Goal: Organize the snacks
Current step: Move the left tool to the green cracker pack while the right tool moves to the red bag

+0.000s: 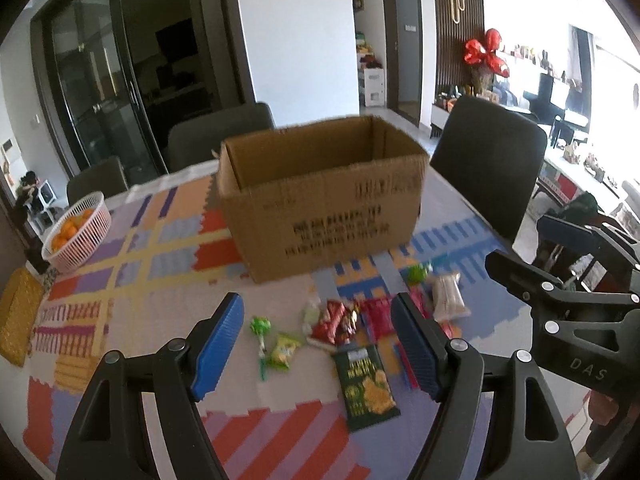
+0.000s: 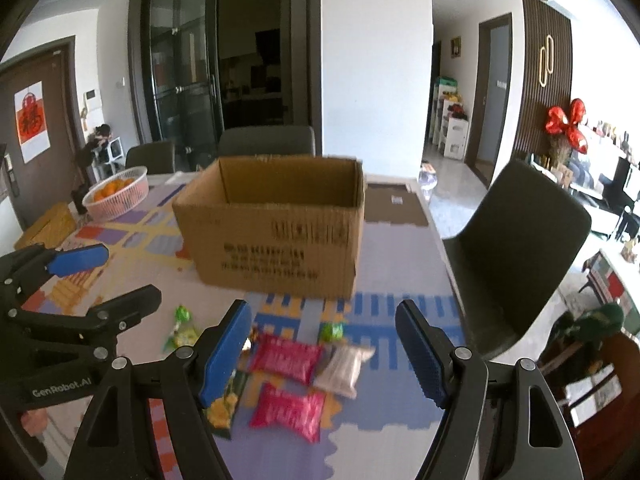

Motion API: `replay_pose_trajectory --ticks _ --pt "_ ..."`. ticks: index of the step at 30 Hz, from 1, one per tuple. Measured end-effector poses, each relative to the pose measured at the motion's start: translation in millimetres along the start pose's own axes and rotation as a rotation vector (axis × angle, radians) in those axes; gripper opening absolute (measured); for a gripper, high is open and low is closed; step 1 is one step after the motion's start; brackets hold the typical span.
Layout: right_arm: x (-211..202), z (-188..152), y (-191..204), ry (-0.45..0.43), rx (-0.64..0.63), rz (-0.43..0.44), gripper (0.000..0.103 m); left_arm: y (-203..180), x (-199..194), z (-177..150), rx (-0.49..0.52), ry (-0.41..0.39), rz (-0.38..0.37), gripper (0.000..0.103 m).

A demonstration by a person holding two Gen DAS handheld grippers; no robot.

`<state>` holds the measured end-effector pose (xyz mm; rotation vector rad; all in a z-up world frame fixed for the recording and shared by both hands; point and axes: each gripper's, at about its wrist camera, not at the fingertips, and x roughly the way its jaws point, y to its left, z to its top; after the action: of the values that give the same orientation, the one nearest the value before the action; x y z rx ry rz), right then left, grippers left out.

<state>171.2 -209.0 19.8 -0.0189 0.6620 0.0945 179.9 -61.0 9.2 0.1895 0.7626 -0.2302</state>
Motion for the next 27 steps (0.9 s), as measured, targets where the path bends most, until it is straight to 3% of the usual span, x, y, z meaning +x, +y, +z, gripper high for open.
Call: replay_pose_trajectory --ticks 11,27 --pt "23.7 -58.6 -5.1 0.148 0.057 0.024 0.075 -8.2 26.5 -43.3 -0.008 0.084 -0.024 0.076" --pt "62.4 -89.5 -8.1 0.267 0.129 0.069 0.075 -17.1 80.2 -74.8 -0.039 0.194 -0.126 0.067"
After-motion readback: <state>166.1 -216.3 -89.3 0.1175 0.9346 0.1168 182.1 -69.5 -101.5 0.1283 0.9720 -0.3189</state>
